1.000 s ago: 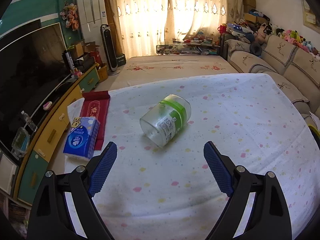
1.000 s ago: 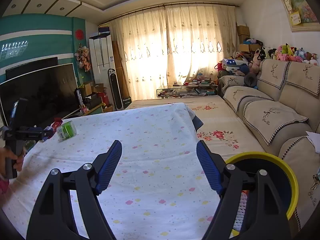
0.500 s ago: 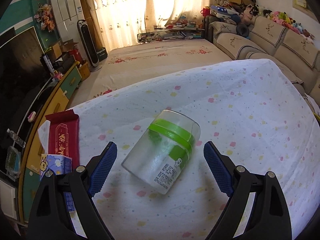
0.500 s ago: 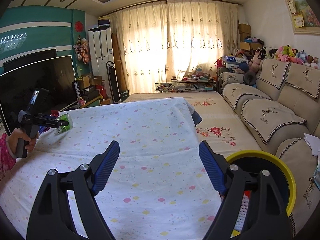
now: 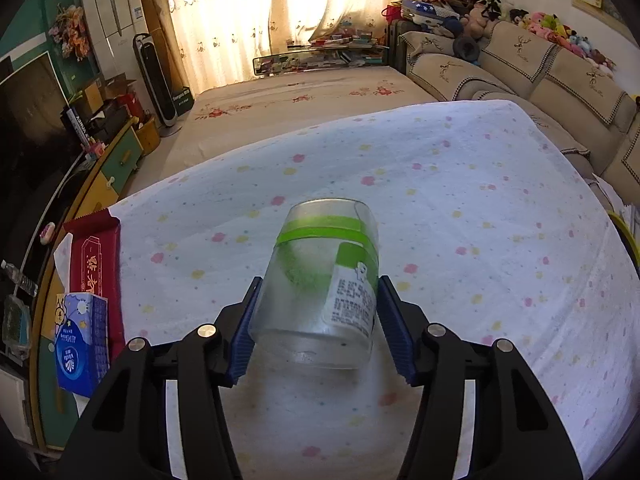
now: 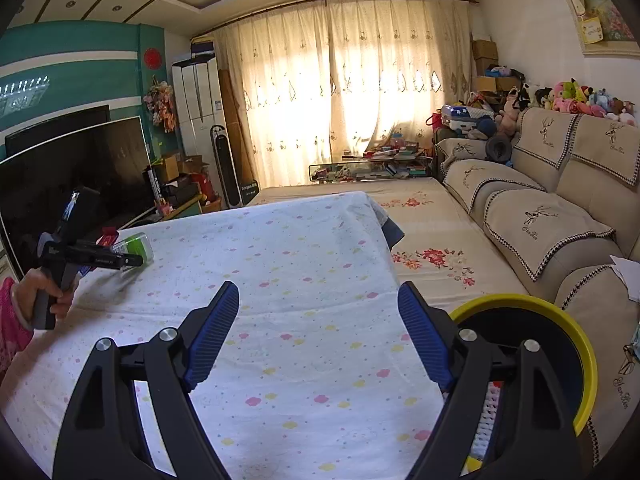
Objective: Collect trash
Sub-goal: 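Carry the plastic cup over the yellow bin and open the left gripper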
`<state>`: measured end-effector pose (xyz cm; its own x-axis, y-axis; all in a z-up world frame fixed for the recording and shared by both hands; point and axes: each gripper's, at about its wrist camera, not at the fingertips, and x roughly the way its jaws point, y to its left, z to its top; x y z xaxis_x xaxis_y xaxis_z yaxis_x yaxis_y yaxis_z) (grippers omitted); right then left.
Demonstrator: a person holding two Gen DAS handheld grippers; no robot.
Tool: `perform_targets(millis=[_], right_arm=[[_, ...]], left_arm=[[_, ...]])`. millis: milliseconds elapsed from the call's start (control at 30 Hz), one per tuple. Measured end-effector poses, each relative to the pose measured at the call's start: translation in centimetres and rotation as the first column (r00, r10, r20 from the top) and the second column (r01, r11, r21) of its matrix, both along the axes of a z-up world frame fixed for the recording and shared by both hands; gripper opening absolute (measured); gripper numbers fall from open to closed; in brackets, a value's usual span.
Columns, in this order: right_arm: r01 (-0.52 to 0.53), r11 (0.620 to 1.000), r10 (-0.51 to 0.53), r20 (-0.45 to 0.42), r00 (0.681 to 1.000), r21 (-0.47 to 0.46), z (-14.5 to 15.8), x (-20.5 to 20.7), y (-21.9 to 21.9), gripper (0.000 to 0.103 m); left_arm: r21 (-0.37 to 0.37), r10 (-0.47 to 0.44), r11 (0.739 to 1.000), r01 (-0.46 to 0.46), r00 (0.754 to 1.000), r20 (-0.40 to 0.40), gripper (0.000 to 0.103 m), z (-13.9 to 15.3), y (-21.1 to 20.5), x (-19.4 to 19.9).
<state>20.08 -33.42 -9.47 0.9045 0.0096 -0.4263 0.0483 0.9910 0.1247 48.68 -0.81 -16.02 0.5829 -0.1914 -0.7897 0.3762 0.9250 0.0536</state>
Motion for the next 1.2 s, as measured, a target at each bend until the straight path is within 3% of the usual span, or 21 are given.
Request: perform_targets(millis=[367,500,633,867,1067,1200], right_arm=[[0.076,0.997,-0.075,0.156,0.985,-0.005,1.3,-3.1,-0.2,0.077],[0.082,0.994,-0.097,0.212,0.972,0.077,1.6,-5.3,-1.9,0.077],[0.131,0.986,-0.15,0.22,0.964,0.101,1.8,-7.9,-4.4,0.077],[0.329,0.935,-0.351,0.199,0.915,0.136,1.5,-13.3,-11.9,0.077],[0.483,0.854,-0.511,0.137,0.849,0.192,-0.5,-17.3,-18.5,0.077],[0.529,0.823,-0.557,0.115,0.822,0.205,-1.4,-18.9,-21.0,0.077]], left_arm=[[-0.043,-0.097,0.994,0.099,0.995,0.035,0.053,3.8,-8.0,-7.8],[-0.054,-0.138,0.989,0.14,0.99,0.039,0.053,4.8,-11.2,-10.1],[-0.044,-0.215,0.975,0.217,0.975,0.05,0.053,5.7,-15.1,-12.6],[-0.079,-0.4,0.912,0.403,0.915,0.047,0.053,6.8,-25.0,-16.3],[-0.085,-0.541,0.837,0.54,0.841,0.009,0.053,5.7,-35.0,-18.8],[-0.091,-0.6,0.798,0.595,0.8,-0.029,0.053,4.0,-41.2,-19.2]])
